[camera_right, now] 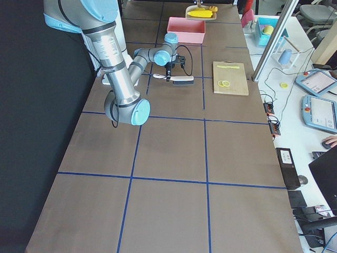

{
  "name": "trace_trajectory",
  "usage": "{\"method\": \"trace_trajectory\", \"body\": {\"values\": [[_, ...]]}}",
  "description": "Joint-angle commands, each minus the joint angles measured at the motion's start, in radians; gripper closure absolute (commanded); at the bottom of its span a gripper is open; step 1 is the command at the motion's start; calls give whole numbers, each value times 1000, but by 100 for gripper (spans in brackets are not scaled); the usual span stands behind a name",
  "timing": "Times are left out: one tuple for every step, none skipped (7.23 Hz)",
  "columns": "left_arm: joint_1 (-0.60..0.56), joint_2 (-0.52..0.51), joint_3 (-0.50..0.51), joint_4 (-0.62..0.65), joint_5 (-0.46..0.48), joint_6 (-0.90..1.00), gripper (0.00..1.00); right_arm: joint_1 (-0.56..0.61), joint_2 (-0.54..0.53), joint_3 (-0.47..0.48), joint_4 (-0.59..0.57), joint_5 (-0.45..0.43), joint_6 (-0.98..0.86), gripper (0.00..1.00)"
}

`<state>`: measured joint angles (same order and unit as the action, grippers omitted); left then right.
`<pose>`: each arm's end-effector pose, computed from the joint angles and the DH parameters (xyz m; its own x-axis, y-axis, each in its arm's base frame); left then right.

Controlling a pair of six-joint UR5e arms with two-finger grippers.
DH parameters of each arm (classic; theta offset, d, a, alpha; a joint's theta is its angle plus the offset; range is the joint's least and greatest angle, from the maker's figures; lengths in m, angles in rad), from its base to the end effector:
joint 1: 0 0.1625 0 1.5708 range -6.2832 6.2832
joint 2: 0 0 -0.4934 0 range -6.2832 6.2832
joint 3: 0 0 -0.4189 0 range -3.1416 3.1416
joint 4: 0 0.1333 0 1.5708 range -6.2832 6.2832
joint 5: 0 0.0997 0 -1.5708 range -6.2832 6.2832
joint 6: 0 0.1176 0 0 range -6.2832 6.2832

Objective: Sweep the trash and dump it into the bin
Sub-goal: 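Lift the loaded dustpan with the left gripper and carry it over the pink bin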

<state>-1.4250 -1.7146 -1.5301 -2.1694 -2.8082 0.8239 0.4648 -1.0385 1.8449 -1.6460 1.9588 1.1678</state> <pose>0.0635 -0.5854 0.5727 0.0783 0.9968 -0.0166 -0.2479 0.0356 0.9681 -0.5745 -0.3874 0.2997 0.6863 -0.0620 0.7247 0.0870 0.9962 0.0028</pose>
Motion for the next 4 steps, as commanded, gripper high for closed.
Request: {"method": "trace_trajectory", "body": {"values": [[-60,10,77,2,6,109,100,-6,1,0,0,-4,0,100],[-63,19,105,2,7,135,100,-6,1,2,0,-4,1,100],[-74,36,145,3,7,180,100,-6,1,2,0,-4,0,100],[-78,52,148,3,47,199,100,-6,1,1,0,-3,0,100]]}}
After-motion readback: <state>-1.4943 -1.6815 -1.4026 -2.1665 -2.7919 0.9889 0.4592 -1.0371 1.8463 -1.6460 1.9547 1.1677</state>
